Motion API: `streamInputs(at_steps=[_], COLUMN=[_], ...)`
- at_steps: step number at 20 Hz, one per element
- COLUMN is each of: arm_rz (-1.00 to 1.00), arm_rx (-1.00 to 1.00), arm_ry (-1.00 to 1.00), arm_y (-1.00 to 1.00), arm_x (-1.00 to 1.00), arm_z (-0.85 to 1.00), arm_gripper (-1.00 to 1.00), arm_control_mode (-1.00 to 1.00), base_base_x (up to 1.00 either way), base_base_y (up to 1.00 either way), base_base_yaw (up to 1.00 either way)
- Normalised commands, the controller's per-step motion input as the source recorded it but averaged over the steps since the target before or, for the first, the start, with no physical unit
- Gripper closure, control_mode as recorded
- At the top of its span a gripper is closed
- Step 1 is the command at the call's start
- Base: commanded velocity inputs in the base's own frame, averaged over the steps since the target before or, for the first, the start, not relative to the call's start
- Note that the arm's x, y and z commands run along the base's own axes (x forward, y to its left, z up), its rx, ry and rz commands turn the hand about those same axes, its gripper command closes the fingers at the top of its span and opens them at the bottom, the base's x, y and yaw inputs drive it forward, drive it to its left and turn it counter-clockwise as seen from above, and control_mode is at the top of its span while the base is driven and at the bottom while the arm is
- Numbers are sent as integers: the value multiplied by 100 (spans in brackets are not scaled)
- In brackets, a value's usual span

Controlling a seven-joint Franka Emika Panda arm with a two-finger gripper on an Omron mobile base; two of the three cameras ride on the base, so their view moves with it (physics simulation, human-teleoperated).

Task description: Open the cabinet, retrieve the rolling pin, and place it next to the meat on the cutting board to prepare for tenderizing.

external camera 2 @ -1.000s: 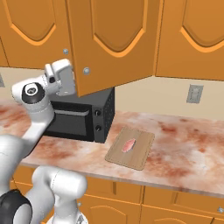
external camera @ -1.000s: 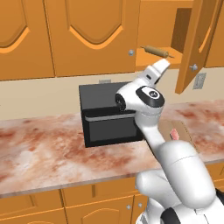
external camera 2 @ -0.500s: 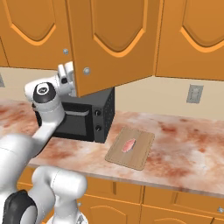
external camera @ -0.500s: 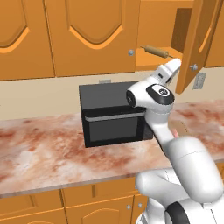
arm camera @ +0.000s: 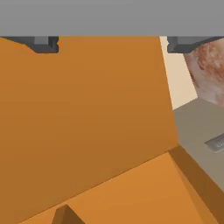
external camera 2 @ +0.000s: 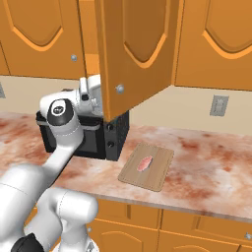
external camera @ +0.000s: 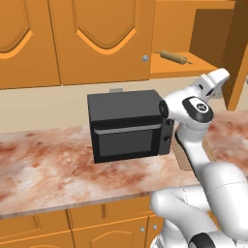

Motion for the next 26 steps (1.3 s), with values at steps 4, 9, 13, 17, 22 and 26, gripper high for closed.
streamInputs(at_steps=[4, 9, 13, 17, 22, 26], arm_rz=[-10, -3, 0, 0, 3, 9], arm_rx=[3, 8, 9, 9, 2, 0], arm_ry=[0, 0, 0, -1, -11, -15], arm_y=[-95, -100, -100, -90, 7, 78], arm_x=[-33, -1, 0, 2, -36, -15], arm_z=[0, 0, 0, -1, 0, 0], arm_gripper=[-100, -100, -100, -100, -100, -100], arm_control_mode=[-100, -100, -100, -100, -100, -100], base_base_x=[0, 0, 0, 0, 0, 0], base_base_y=[0, 0, 0, 0, 0, 0], base_base_yaw=[0, 0, 0, 0, 0, 0])
